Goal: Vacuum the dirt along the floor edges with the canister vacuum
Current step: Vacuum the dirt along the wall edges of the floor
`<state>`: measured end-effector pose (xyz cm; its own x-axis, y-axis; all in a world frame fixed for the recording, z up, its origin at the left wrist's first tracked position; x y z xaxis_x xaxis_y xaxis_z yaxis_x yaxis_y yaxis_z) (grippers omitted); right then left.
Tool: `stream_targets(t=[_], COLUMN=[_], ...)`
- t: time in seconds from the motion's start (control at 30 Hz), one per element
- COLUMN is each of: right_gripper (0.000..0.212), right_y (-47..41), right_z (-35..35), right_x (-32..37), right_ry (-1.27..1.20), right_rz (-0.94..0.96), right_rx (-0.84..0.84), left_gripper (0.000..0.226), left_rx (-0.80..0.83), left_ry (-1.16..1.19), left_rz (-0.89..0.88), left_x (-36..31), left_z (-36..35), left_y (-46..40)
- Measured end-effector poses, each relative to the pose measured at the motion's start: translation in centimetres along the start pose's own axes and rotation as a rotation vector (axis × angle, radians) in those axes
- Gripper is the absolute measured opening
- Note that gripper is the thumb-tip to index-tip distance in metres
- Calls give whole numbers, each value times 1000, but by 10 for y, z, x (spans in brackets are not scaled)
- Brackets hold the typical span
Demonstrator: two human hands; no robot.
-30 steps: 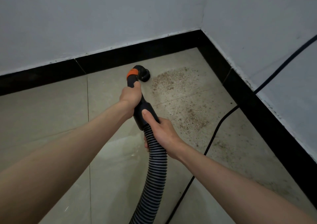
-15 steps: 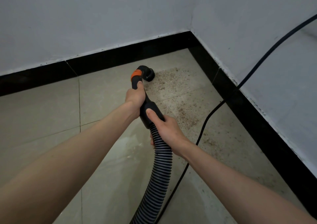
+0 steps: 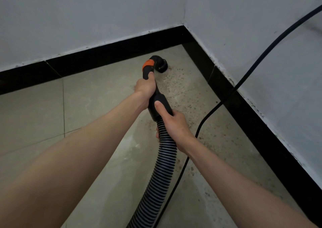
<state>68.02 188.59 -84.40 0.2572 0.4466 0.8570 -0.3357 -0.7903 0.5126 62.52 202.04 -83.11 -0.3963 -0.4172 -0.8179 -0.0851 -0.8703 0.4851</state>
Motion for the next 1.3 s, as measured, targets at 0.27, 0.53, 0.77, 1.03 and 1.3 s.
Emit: stream_targets(t=[0.27,0.53,0.77,1.03,1.3], right_gripper=[49,47,45,50,47], right_y=[-16,-24,-12,1,11], right_z=[21,32,33,27,11], right_x=[2,11,11,7,10], right_ry=[-75,-135,-175,-179,-178], right_rz=[-8,7,36,31,40], right_rx=[-74,-111,-147,-175,-112], left_gripper=[37,35,35,37,38], left_rx=[76,138,201,218,185], left_ry=[-69,-106,-139,-221,-227], left_rz=[-60,-81,-98,-138,-116], left_x=[-23,-40,-43,-45,-41], left_z=[-36,-56,-64,-62,-40], left_y=[-8,-11,-2,9,16])
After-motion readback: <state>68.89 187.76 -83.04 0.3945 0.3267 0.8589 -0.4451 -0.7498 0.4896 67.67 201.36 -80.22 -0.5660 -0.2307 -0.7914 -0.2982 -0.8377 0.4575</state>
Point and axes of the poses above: each hand's wrist, its own y-axis away from the middle knuckle, its own z-axis out of the back of the hand, x = y × z, the point moved 8 cm from there along -y, towards the middle knuckle, and after that the axes turned 1 degree about -y, right-handed, at the moved point
